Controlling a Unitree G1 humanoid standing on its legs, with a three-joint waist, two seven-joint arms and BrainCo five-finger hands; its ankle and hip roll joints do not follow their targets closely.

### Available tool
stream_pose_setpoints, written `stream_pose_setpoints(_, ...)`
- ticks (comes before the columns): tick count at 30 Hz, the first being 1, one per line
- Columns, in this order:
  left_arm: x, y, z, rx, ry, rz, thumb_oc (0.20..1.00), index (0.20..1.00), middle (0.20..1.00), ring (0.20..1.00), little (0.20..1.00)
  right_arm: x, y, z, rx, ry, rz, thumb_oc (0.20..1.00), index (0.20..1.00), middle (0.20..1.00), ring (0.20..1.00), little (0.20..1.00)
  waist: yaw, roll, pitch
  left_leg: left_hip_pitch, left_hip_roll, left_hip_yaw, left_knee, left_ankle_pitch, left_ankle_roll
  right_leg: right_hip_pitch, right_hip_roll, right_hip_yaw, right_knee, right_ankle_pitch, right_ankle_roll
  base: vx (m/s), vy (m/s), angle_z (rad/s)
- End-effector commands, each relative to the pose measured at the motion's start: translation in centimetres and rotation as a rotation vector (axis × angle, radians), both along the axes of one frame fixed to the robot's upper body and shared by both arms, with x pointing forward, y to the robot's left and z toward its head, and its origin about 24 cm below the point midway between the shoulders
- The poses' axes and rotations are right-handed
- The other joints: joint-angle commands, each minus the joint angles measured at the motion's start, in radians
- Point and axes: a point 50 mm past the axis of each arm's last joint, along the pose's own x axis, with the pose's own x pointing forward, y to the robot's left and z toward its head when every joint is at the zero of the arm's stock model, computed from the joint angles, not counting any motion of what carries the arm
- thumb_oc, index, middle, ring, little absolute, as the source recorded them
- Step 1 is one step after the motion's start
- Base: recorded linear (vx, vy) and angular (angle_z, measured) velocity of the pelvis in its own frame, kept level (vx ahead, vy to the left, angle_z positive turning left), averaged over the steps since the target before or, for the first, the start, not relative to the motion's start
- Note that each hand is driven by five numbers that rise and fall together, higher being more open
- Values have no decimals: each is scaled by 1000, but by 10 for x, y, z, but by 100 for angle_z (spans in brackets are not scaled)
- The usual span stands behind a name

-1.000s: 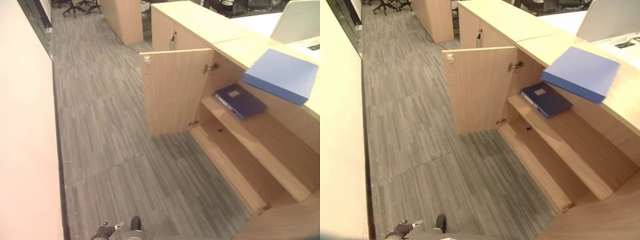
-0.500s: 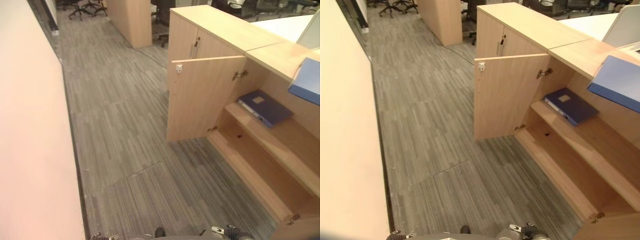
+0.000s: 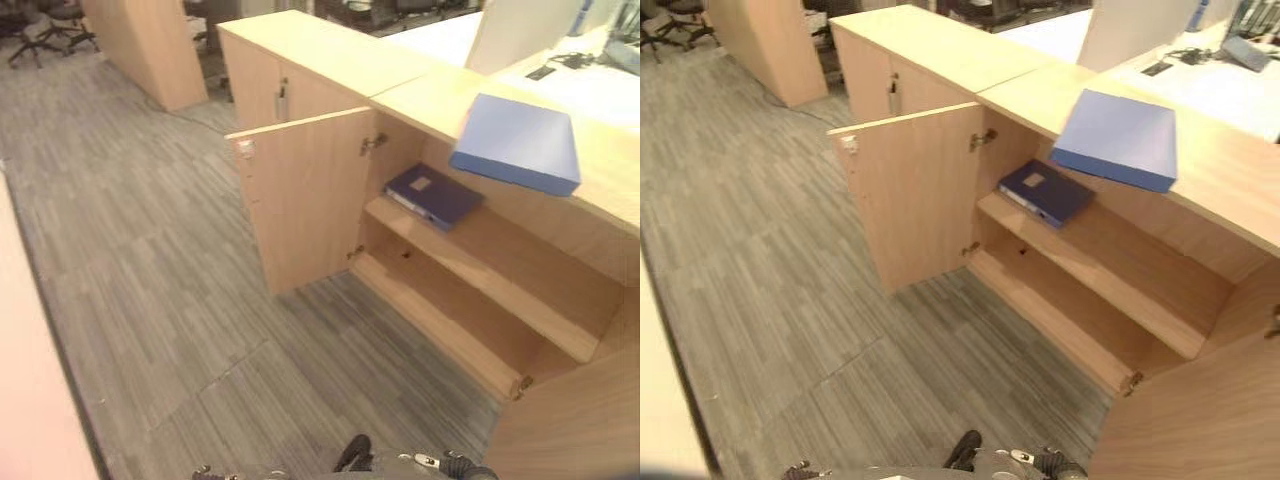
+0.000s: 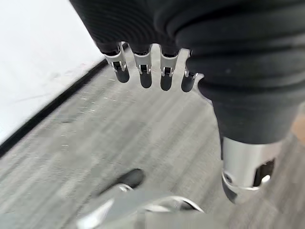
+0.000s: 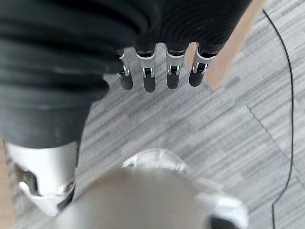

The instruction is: Put the empty folder in the office cabinet

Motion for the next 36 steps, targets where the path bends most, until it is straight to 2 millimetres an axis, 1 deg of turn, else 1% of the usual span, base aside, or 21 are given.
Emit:
stream_pose_setpoints(1,16,7,5,41,-43,-45,1000,1000,1000,1000,1000,18,1,3,-19,-20,62,1000,1000,1000,1000,1000,87,-26,103,-170,137,-92,391,153,5,183,44,123,-205,40,64,67,-142,-209)
stream_pose_setpoints(2,11,5,4,40,-28,-41,1000,1000,1000,1000,1000,17,0,3,-24,-18,59,1000,1000,1000,1000,1000,94,-35,103,-220,127,-145,349,137,26,201,45,162,-218,41,71,54,29,-223)
stream_pose_setpoints(3,8,5,3,38,-18,-37,1000,1000,1000,1000,1000,17,-1,3,-26,-17,60,1000,1000,1000,1000,1000,100,-40,103,-238,119,-171,300,125,34,209,41,186,-227,40,79,129,179,-168)
stream_pose_setpoints(4,2,4,1,35,1,-29,1000,1000,1000,1000,1000,15,-3,3,-31,-10,63,1000,1000,1000,1000,1000,109,-47,102,-232,89,-232,139,125,36,214,30,225,-232,46,93,120,198,-91)
stream_pose_setpoints(5,-2,4,0,32,16,-18,1000,1000,1000,1000,1000,15,-4,4,-35,-13,69,1000,1000,1000,1000,1000,118,-47,102,-233,66,-288,23,147,24,217,30,250,-238,45,98,150,209,-179)
stream_pose_setpoints(6,-4,4,0,28,20,-12,1000,1000,1000,1000,1000,17,-5,4,-36,-19,72,1000,1000,1000,1000,1000,128,-39,99,-223,47,-353,-89,194,5,221,36,273,-242,44,100,146,164,-133)
stream_pose_setpoints(7,-5,4,-1,23,26,-7,1000,1000,1000,1000,1000,18,-6,5,-41,-20,80,1000,1000,1000,1000,1000,134,-31,97,-216,38,-421,-168,236,-11,230,47,300,-244,37,101,151,232,-135)
stream_pose_setpoints(8,-3,1,-1,7,27,-9,1000,1000,1000,1000,1000,18,-10,6,-56,-18,82,1000,1000,1000,1000,1000,127,-15,94,-226,48,-483,-236,298,-29,227,43,315,-234,33,103,209,308,-51)
stream_pose_setpoints(9,-6,-3,-3,-11,37,-7,1000,1000,1000,1000,1000,14,-13,5,-59,-7,72,1000,1000,1000,1000,1000,117,6,72,-170,67,-473,-302,285,-37,236,43,321,-245,27,115,244,453,-64)
stream_pose_setpoints(11,-6,-5,-3,-14,39,-23,1000,1000,1000,1000,1000,4,-15,4,-58,22,59,1000,1000,1000,1000,1000,101,19,39,-116,47,-455,-356,278,-43,239,6,325,-252,41,128,268,482,-36)
stream_pose_setpoints(12,1,-3,-1,-8,13,-21,1000,1000,1000,1000,1000,0,-13,2,-48,40,57,1000,1000,1000,1000,1000,91,26,23,-67,16,-432,-410,276,-28,234,-25,339,-247,51,146,182,349,-7)
stream_pose_setpoints(13,1,-3,-1,-8,13,-21,1000,1000,1000,1000,1000,0,-13,2,-48,40,57,1000,1000,1000,1000,1000,92,26,23,-66,16,-430,-410,276,-28,234,-25,340,-247,51,147,168,384,29)
stream_pose_setpoints(15,15,2,3,6,-31,-29,1000,1000,1000,1000,1000,6,-10,3,-44,31,81,1000,1000,1000,1000,1000,85,27,12,-53,-29,-410,-417,253,-6,219,-53,359,-241,65,165,79,239,23)
stream_pose_setpoints(16,16,2,3,6,-35,-35,1000,1000,1000,1000,1000,8,-9,3,-43,26,85,1000,1000,1000,1000,1000,83,28,10,-49,-37,-404,-417,247,-1,220,-58,363,-243,68,169,93,194,-10)
stream_pose_setpoints(19,7,2,1,-13,-5,-15,1000,1000,1000,1000,1000,11,-5,3,-25,13,89,1000,1000,1000,1000,1000,75,30,0,-20,-66,-387,-417,220,23,236,-83,373,-243,73,186,114,141,-17)
stream_pose_setpoints(24,-4,0,-2,-33,27,1,1000,1000,1000,1000,1000,6,-4,2,-18,26,85,1000,1000,1000,1000,1000,70,29,-9,0,-82,-376,-417,200,34,249,-101,375,-250,82,200,90,56,-6)
stream_pose_setpoints(30,4,-4,-1,-80,-24,45,1000,1000,1000,1000,1000,5,-4,1,-18,33,87,1000,1000,1000,1000,1000,71,29,-12,2,-86,-372,-417,193,36,248,-105,371,-255,86,205,17,6,0)
stream_pose_setpoints(32,10,-6,0,-123,-60,91,1000,1000,1000,1000,1000,5,-4,1,-16,35,95,1000,1000,1000,1000,1000,69,31,-15,3,-86,-369,-417,191,36,247,-106,370,-255,88,208,37,-1,-1)
stream_pose_setpoints(34,30,-7,6,-146,-165,138,1000,1000,1000,1000,1000,4,-6,1,-25,43,100,1000,1000,1000,1000,1000,68,34,-18,6,-86,-368,-417,189,36,247,-106,371,-255,89,209,18,2,-1)
stream_pose_setpoints(35,30,-7,6,-146,-165,138,1000,1000,1000,1000,1000,4,-6,1,-25,43,100,1000,1000,1000,1000,1000,68,34,-18,7,-86,-368,-417,189,36,248,-106,371,-255,89,209,0,0,0)
stream_pose_setpoints(36,57,-4,21,-192,-355,220,1000,1000,1000,1000,1000,4,-8,2,-29,37,98,1000,1000,1000,1000,1000,70,37,-17,7,-86,-370,-417,189,36,248,-107,366,-255,90,209,0,0,0)
